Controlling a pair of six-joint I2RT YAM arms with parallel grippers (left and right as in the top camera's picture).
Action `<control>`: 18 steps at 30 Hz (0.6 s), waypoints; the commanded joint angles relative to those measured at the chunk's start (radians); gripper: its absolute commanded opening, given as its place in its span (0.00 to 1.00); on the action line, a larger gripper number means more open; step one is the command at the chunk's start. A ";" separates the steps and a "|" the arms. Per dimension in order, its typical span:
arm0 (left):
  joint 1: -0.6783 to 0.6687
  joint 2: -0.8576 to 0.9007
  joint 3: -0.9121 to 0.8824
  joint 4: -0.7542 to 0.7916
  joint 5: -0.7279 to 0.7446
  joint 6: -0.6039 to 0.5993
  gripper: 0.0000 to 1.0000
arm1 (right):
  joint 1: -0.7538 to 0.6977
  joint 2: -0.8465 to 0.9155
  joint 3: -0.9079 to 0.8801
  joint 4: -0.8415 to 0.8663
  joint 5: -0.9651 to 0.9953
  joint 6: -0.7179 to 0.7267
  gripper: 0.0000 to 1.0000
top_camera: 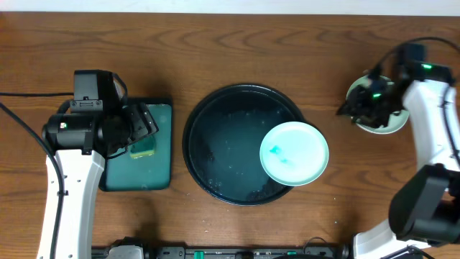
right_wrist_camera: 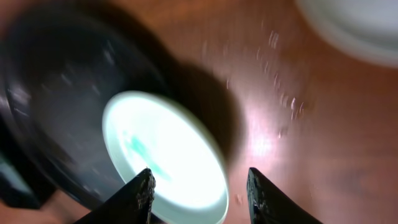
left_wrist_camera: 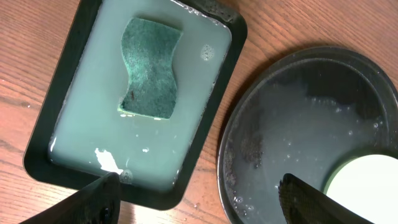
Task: Clean dirty plates on tray and stack at the side
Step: 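Move the right gripper back to the tray and pinch the last green plate's rim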
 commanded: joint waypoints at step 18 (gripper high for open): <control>-0.002 0.007 0.000 -0.003 0.012 0.013 0.81 | 0.265 -0.013 -0.241 -0.006 0.339 0.322 0.45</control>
